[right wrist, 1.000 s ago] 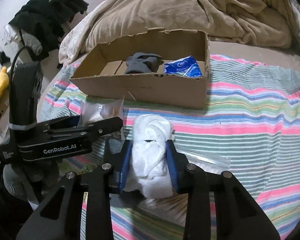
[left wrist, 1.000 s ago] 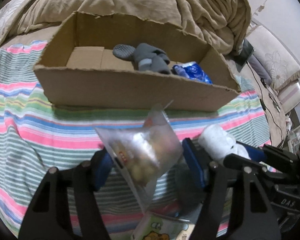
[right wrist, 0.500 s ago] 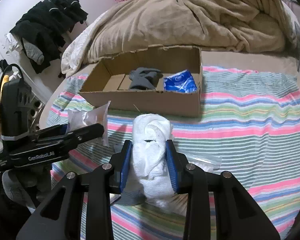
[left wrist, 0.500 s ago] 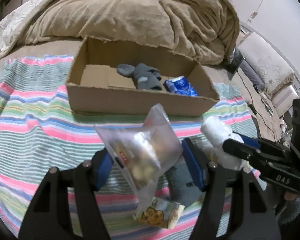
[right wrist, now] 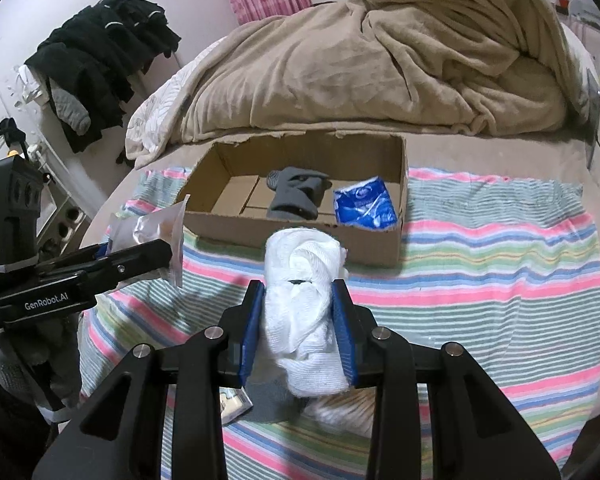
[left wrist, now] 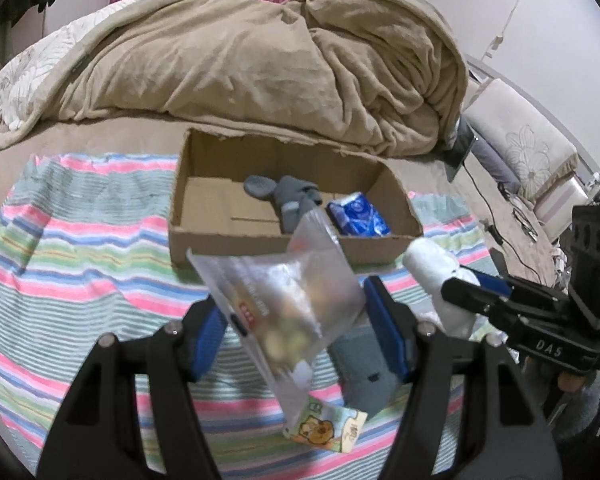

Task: Organize objects
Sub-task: 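Lower the snack bag and white socks into the box and open both tools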

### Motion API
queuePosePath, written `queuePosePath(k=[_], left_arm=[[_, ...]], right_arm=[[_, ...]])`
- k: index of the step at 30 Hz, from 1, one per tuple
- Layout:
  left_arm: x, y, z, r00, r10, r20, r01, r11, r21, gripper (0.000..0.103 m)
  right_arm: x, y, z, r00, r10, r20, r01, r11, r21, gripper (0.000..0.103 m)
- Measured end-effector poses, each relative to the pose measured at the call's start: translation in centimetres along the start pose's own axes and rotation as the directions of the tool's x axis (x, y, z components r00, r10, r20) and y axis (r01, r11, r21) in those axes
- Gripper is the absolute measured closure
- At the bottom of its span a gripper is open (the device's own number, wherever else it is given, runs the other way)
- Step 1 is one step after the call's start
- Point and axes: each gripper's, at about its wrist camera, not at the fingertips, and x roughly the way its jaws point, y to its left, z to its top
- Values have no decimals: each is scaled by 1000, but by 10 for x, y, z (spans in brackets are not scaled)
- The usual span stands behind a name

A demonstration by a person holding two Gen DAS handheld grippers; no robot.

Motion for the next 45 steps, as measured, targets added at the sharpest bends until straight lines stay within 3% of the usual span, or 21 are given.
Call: queuePosePath(k=[13,21,25,33,45], left_arm=[[5,11,32,999,37,32,-38,999,30,36],[26,7,56,997,64,32,-68,989,129,36],[38,6,62,992,113,47,-119,977,177,36],[64,20,76,993,117,23,-119,973,197,36],[102,33,80,993,107,-45,-95,973,210,36]], right_arm=[[9,-2,20,1000,-4,28,4,1000,-5,67],[11,0,44,997,-25,74,26,1000,-12,67],[19,2,57,996,-37,83,40,999,-26,67],[38,-1,74,994,-71,86,74,997,-28,67],[87,-11,79,996,-86,28,86,996,-20,67]])
